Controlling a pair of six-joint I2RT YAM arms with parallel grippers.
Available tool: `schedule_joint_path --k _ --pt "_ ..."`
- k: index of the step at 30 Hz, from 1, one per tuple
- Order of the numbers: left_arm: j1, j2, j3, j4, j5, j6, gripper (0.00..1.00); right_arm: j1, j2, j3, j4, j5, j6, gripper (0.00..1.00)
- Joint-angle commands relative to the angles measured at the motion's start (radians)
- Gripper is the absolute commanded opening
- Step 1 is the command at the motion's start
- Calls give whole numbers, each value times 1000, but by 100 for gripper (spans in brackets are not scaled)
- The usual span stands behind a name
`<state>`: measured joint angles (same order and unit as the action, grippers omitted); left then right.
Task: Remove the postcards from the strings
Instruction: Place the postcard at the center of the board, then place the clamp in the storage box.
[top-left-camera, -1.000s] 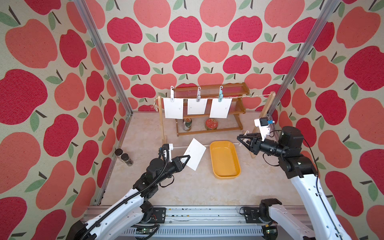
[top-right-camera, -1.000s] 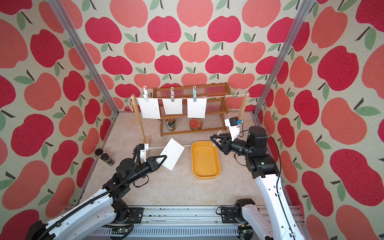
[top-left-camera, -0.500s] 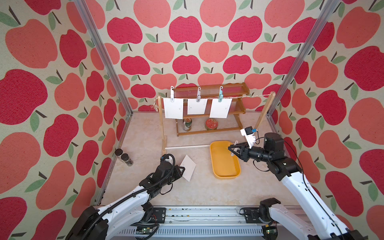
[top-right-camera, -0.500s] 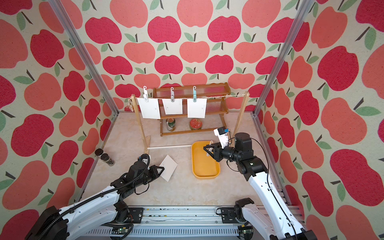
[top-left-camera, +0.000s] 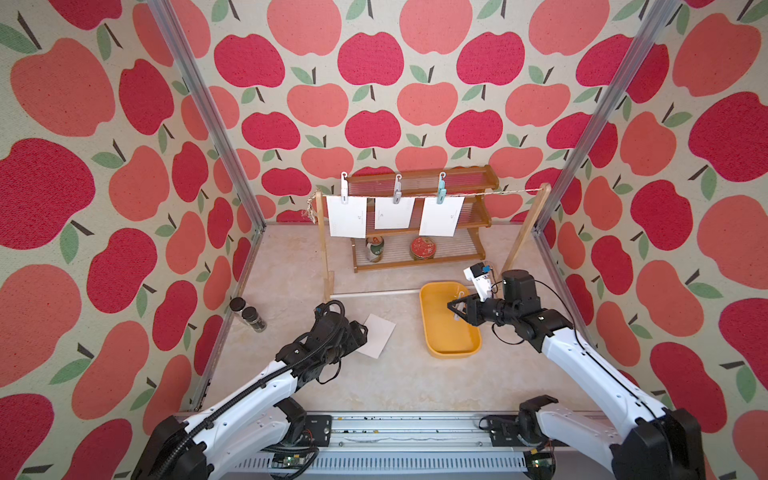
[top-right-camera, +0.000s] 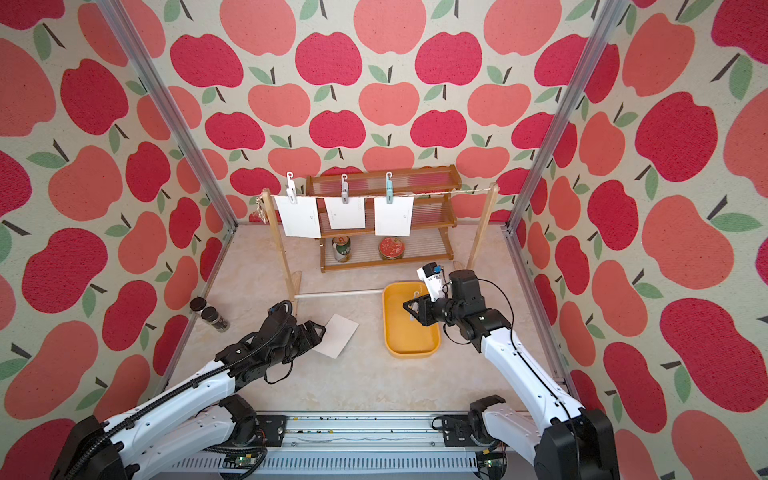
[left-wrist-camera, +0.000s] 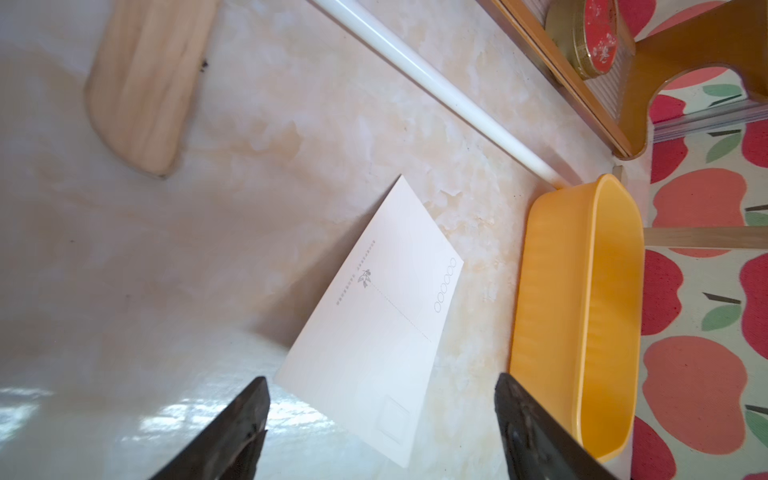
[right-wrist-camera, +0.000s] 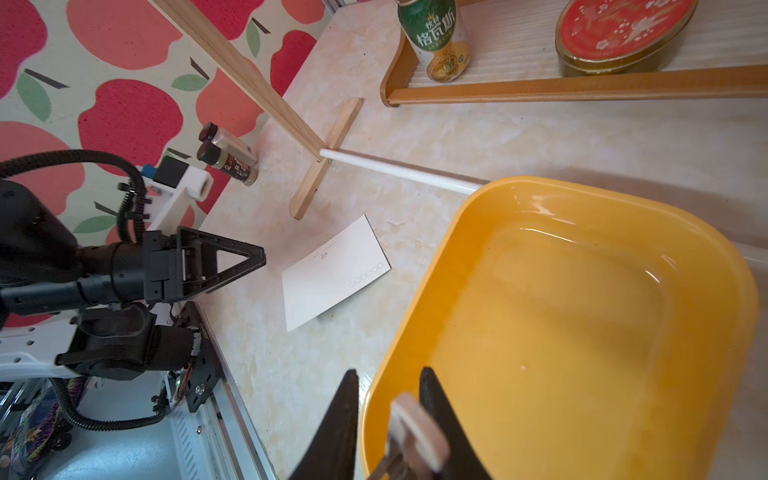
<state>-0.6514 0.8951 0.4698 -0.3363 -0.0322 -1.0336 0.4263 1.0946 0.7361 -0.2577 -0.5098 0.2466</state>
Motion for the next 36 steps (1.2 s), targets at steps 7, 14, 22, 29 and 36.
schedule_joint_path --k 7,14,22,29,36 --pt "-77 -23 108 -243 -163 6 81 84 191 -24 99 173 -5 23" --pt "-133 -44 111 -31 -150 124 81 100 327 -36 148 202 22 33" --pt "-149 -49 98 151 -120 183 87 101 159 -49 73 291 11 99" --pt "-152 94 131 350 -8 227 89 100 -97 -17 -59 315 -7 99" --pt "-158 266 200 624 9 293 91 101 -292 27 -140 274 2 99"
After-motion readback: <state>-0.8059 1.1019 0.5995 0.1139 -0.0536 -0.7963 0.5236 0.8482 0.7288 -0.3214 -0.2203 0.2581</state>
